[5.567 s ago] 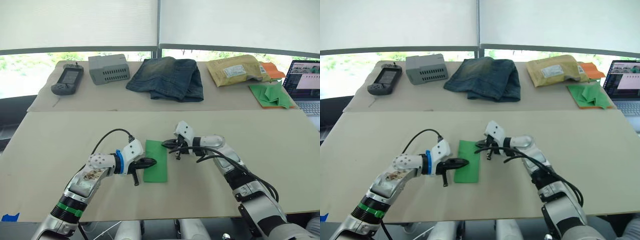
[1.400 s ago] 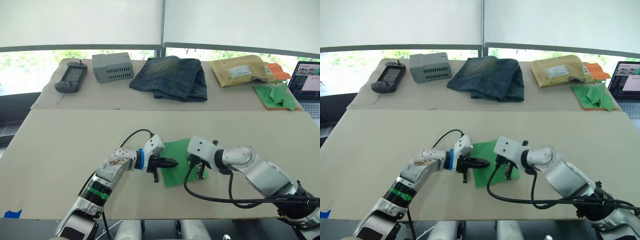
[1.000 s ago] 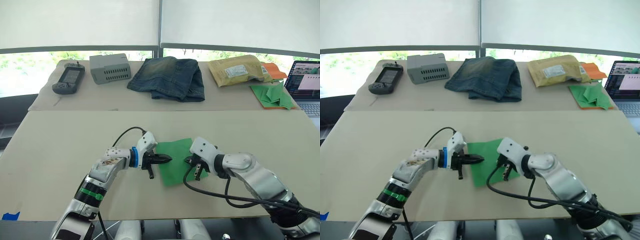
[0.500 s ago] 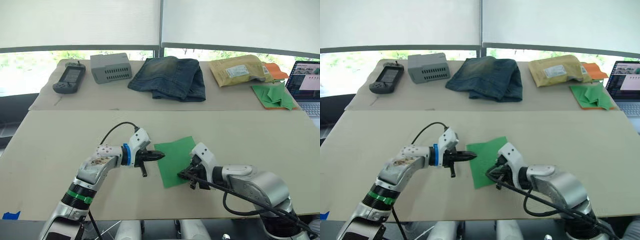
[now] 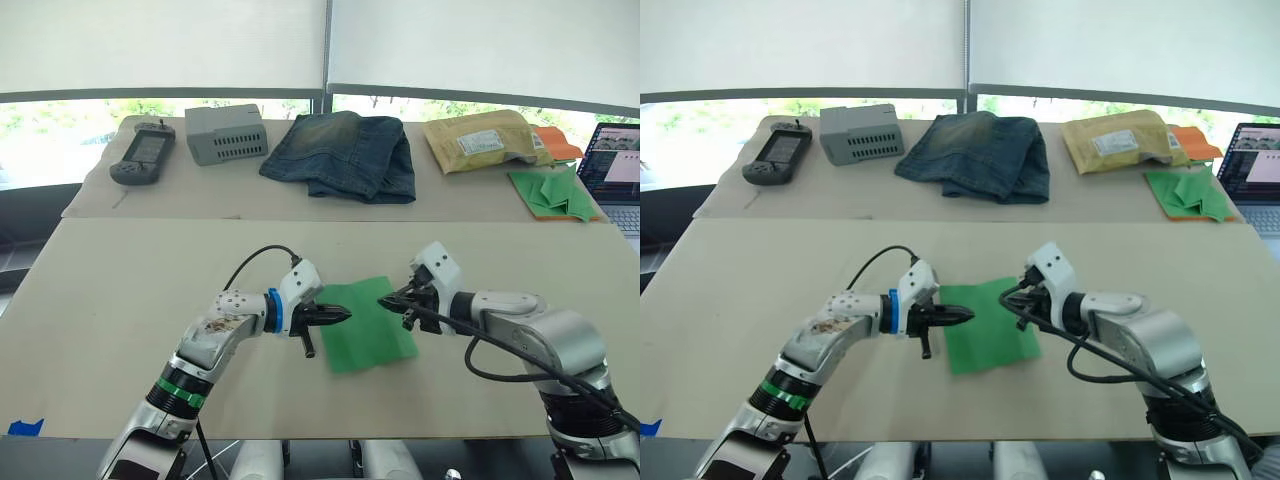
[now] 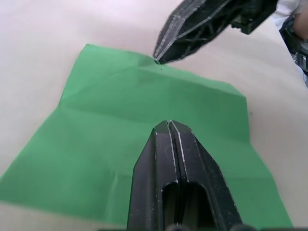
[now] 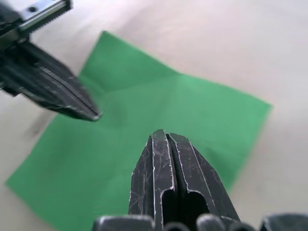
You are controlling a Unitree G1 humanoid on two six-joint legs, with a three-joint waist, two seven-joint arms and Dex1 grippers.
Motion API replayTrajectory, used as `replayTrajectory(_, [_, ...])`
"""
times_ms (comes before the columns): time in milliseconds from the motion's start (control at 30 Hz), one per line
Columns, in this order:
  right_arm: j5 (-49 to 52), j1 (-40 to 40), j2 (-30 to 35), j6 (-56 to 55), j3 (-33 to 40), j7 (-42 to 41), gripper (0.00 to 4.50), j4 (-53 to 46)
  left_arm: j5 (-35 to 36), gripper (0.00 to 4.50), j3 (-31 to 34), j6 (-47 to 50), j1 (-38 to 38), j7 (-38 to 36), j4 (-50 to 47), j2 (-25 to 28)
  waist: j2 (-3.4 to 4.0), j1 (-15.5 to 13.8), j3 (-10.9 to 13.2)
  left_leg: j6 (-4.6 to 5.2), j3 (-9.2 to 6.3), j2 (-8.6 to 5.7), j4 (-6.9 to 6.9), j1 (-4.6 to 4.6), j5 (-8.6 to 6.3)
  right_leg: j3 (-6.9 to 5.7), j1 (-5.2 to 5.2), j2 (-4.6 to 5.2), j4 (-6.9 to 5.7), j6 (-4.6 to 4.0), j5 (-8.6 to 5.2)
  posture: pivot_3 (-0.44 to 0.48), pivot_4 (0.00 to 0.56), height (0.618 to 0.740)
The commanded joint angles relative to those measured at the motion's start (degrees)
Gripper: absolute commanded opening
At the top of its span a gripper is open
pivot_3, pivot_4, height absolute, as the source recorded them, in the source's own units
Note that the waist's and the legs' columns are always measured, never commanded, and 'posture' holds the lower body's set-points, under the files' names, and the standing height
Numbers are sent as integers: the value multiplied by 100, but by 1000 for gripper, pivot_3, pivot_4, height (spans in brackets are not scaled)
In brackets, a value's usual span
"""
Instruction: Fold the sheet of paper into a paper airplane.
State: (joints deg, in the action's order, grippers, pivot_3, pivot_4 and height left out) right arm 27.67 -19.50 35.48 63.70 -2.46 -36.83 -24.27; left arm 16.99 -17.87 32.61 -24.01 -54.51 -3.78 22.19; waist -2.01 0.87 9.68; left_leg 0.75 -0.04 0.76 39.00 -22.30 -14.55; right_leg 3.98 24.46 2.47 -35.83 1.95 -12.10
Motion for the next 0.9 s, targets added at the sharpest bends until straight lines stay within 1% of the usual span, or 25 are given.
replayTrajectory(33, [-69,132,95,-201,18,18,87,63,-140,0,-141,-148,-198,45,93,-131,0,5,0,0,0,1,0,0,0,0,0,-1,-1,0,0,0,150,728])
replayTrajectory(100, [-201,242,108,-300,-159,66,87,147,-228,0,-238,-122,-291,74,206,-215,0,4,0,0,0,0,0,0,0,0,0,-1,0,0,0,0,150,728])
replayTrajectory(267, [-140,562,-202,-385,-52,234,87,167,-578,0,-593,-197,-391,192,451,-362,0,19,0,0,2,-1,0,0,0,6,-2,0,-1,1,0,0,150,728])
replayTrajectory(367, [-187,739,-165,-415,-51,284,87,53,-742,0,-729,-274,-327,296,528,-475,0,10,0,0,0,0,0,2,0,4,-5,-1,-3,1,0,0,150,728])
replayTrajectory(467, [-169,795,-188,-450,79,375,87,-60,-839,0,-827,-124,-247,376,589,-546,1,3,-1,0,0,-1,1,8,0,4,-13,0,-3,2,0,0,150,728])
replayTrajectory(533, [-210,749,-192,-575,316,512,87,-103,-827,0,-798,-80,-222,396,595,-588,1,-7,-1,0,0,-2,3,13,0,4,-20,1,-3,3,1,0,150,728])
replayTrajectory(600, [-104,609,-279,-632,702,626,87,-47,-859,0,-798,-103,-218,391,625,-577,1,-10,-1,0,1,-2,6,11,0,5,-19,2,-3,7,3,0,150,728])
replayTrajectory(700, [107,396,-363,-461,1038,649,851,49,-877,0,-797,-118,-213,392,634,-575,1,-5,-1,0,3,-3,8,11,0,8,-19,2,-3,8,4,0,150,728])
replayTrajectory(767, [190,266,-496,-369,1186,724,1586,201,-884,0,-800,-134,-216,399,633,-585,1,-6,-1,0,2,-2,7,11,0,7,-19,0,-3,8,4,0,150,728])
replayTrajectory(800, [301,174,-641,-228,1312,813,1873,335,-888,0,-798,-130,-216,412,631,-592,1,-4,-1,0,1,-1,7,12,0,5,-20,-1,-3,8,4,0,150,728])
replayTrajectory(833, [448,90,-813,-96,1455,880,2319,478,-889,0,-795,-124,-218,422,630,-599,3,-9,-2,0,1,0,6,12,0,5,-20,-3,-3,8,4,0,150,728])
replayTrajectory(867, [546,35,-927,3,1554,917,2583,566,-889,0,-792,-118,-219,430,628,-604,3,-12,-2,0,1,-1,6,11,1,5,-20,-2,-4,8,4,0,150,728])
replayTrajectory(900, [528,7,-932,35,1496,908,2903,685,-886,0,-768,-110,-230,444,640,-608,3,-12,-2,0,0,0,6,11,1,5,-19,-2,-4,7,4,0,150,728])
